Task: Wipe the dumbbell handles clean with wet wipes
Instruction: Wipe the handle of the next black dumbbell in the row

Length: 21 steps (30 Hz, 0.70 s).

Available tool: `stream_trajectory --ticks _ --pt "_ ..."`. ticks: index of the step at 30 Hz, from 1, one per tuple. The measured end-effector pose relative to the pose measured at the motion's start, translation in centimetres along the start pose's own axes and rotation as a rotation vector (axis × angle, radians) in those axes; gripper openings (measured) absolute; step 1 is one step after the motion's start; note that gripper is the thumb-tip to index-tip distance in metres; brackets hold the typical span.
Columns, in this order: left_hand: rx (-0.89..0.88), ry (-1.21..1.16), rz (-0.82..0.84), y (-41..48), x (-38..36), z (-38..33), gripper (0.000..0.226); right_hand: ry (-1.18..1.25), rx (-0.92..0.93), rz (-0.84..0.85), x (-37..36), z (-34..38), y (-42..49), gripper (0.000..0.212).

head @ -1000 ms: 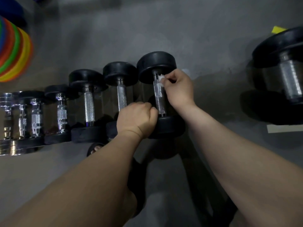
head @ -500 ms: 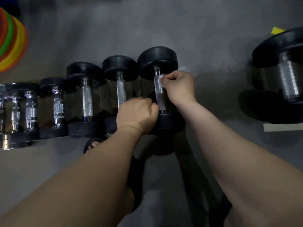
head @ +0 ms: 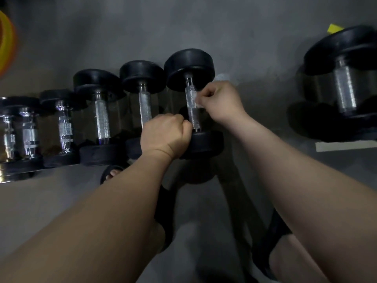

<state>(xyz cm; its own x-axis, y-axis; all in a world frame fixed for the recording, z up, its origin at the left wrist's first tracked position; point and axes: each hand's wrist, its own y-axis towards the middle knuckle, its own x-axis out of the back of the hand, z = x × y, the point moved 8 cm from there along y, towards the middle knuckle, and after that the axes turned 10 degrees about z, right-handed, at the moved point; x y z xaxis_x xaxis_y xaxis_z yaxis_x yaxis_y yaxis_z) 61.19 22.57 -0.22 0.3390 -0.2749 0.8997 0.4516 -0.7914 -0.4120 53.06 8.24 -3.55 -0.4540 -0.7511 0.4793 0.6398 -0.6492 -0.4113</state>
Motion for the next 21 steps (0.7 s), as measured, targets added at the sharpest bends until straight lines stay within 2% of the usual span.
stream_trajectory --ticks 3,9,12,16,21 --pt "0.000 0.002 -0.002 0.0 0.0 -0.1 0.034 0.072 0.009 -0.128 0.3 0.4 0.8 0.018" --pt "-0.012 0.011 -0.005 0.2 -0.1 0.1 0.034 0.146 0.016 -0.039 -1.0 -1.0 -1.4 0.008" --pt "-0.018 0.032 -0.015 0.1 -0.1 0.1 0.038 0.167 0.010 -0.075 -0.5 0.1 0.3 0.008" --pt "-0.027 0.050 -0.009 0.2 -0.2 -0.2 0.039 0.144 0.095 -0.173 -0.3 1.5 0.7 0.012" --pt "-0.040 0.042 0.014 0.2 -0.1 -0.2 0.036 -0.042 0.175 -0.073 -0.5 0.3 -1.8 0.015"
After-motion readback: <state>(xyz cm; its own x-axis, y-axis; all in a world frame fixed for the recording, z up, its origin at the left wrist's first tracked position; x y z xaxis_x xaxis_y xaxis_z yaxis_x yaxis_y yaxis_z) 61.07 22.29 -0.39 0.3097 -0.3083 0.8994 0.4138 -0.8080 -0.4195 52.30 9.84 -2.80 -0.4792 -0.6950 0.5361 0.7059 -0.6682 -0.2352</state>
